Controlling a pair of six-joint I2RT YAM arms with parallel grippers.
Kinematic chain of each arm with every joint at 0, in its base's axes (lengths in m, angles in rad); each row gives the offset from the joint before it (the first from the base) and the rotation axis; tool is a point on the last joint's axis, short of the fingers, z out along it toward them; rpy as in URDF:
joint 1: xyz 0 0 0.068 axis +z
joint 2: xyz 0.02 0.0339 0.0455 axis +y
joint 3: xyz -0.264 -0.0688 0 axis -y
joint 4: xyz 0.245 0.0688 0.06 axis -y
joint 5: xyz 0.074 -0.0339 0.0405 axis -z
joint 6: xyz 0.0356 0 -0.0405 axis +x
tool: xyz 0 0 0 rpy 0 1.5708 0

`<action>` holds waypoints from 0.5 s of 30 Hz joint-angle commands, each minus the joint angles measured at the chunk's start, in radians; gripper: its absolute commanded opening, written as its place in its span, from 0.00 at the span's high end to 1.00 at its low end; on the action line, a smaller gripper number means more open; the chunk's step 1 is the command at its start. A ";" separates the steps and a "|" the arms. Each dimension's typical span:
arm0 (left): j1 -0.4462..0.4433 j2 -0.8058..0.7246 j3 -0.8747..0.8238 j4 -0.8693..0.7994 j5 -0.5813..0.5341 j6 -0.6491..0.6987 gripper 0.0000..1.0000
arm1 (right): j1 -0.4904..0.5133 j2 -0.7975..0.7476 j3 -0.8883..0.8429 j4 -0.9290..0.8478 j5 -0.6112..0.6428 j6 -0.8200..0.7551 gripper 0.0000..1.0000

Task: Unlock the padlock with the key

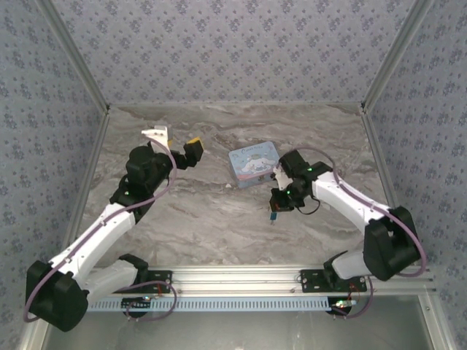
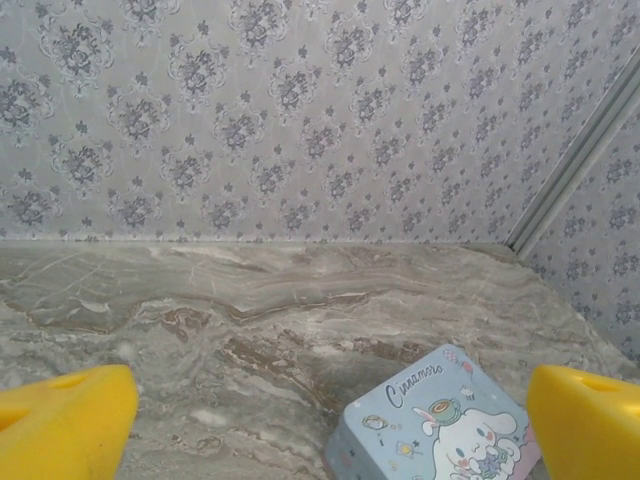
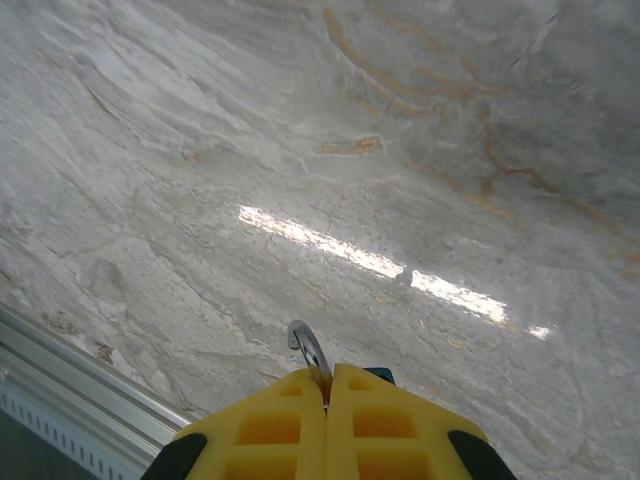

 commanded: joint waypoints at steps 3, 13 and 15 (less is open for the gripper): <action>0.004 -0.030 -0.019 -0.020 -0.028 0.025 0.01 | 0.031 0.113 0.050 -0.004 -0.039 0.004 1.00; 0.006 -0.029 -0.021 -0.036 -0.046 0.032 0.01 | 0.072 0.268 0.082 0.060 -0.038 0.009 0.96; 0.006 -0.030 -0.020 -0.040 -0.049 0.034 0.01 | 0.076 0.278 0.085 0.067 -0.037 0.009 0.93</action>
